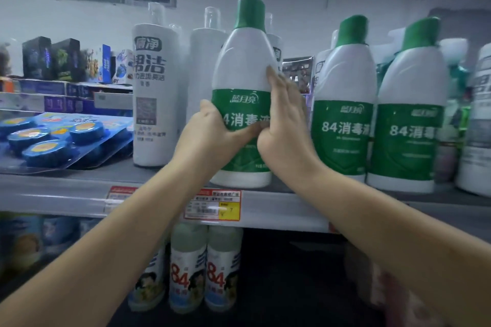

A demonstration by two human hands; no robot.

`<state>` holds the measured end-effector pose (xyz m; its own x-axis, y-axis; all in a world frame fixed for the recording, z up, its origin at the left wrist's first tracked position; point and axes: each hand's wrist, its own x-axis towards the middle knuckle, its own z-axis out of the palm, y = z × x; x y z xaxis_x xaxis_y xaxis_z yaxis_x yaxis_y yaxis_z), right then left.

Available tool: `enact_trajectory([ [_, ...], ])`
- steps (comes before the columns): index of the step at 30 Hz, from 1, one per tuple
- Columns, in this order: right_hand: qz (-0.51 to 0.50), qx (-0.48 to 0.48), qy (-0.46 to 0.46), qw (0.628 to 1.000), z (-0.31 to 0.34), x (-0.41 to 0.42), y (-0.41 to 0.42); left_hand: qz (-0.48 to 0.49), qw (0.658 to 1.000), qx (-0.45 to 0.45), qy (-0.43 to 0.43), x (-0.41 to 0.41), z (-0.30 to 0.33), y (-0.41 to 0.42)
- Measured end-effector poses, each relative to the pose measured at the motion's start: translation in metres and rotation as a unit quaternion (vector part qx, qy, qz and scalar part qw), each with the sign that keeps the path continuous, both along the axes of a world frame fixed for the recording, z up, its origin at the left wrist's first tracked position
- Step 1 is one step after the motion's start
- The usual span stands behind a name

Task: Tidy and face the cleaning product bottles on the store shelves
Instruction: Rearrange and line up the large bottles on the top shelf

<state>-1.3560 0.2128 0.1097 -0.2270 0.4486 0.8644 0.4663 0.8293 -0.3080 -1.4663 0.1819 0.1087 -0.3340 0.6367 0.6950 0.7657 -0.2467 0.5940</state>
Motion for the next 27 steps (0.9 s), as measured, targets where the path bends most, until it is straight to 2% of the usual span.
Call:
enact_trajectory([
  [7,-0.033,0.045,0.032,0.998,0.009,0.045,0.008,-0.041,0.999,0.011,-0.003,0.039,-0.001,0.017],
  [18,-0.069,0.127,0.041,0.989,0.032,0.1,0.02,-0.05,0.999,-0.003,0.001,0.07,-0.002,0.025],
  [25,-0.123,0.142,0.07,0.98,0.121,0.135,0.035,-0.058,0.998,0.0,-0.006,0.068,0.001,0.025],
  [27,-0.134,0.117,0.054,0.982,0.147,0.141,0.045,-0.056,0.998,0.022,-0.015,0.07,0.007,0.025],
])
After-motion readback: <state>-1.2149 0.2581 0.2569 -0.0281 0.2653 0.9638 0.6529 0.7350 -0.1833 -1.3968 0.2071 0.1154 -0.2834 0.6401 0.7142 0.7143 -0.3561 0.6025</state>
